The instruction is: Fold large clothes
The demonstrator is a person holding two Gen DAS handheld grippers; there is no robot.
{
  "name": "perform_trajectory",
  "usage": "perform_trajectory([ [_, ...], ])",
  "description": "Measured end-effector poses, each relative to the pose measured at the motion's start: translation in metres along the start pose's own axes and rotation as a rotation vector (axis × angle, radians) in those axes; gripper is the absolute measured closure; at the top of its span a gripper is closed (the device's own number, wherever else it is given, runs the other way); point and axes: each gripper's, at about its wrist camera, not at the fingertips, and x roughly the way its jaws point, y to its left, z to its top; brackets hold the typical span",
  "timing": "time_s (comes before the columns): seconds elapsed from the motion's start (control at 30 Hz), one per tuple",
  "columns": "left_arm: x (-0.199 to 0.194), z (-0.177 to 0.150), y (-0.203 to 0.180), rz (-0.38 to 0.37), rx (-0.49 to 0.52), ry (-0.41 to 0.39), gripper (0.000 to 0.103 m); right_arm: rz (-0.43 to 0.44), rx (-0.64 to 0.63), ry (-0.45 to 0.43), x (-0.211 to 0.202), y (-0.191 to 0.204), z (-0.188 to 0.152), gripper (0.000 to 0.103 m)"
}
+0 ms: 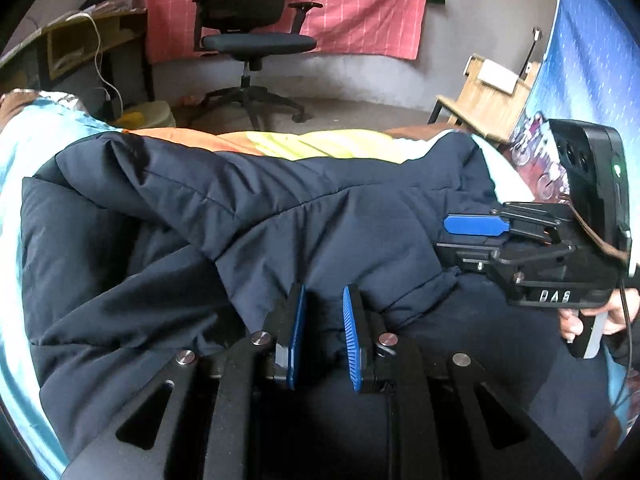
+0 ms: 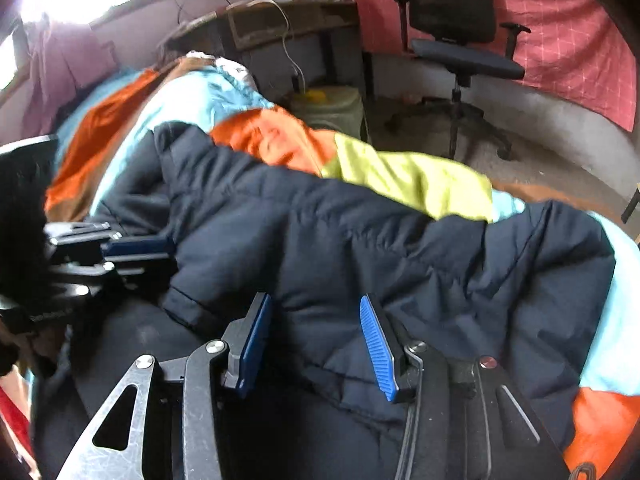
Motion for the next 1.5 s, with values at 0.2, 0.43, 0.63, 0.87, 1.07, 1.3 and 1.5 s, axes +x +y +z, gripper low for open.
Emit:
perform_trajectory([
  [0.2,0.008,-0.004,-0.011,0.076,0.017,-0.023,0.087,-0.053,-0.03,-0.044,0.011,0.007,-0.015,0.061],
  [0.43,-0.021,0.003,-0.022,0.104,-0.068,-0.09,0.078,-0.058,0.073,-0.174,-0.044,-0.009,-0.029,0.061],
  [0.63,-0.035,0.003,-0.046,0.155,-0.114,-0.098,0.059,-0.079,0.136,-0.215,-0.074,-0.018,-0.043,0.052],
  [0.87,-0.074,-0.015,-0.069,0.19,-0.207,-0.179,0.03,-0.069,0.205,-0.288,-0.121,-0.026,-0.073,0.023],
  [1.07,-0.11,-0.032,-0.091,0.21,-0.239,-0.215,0.014,-0.053,0.208,-0.318,-0.158,-0.019,-0.092,0.01],
  [1.3,-0.147,-0.056,-0.12,0.248,-0.244,-0.254,0.01,-0.033,0.204,-0.341,-0.192,0.0,-0.115,0.003],
  [1.5,-0.171,-0.089,-0.134,0.278,-0.263,-0.258,0.01,-0.041,0.171,-0.324,-0.212,0.02,-0.138,0.001],
])
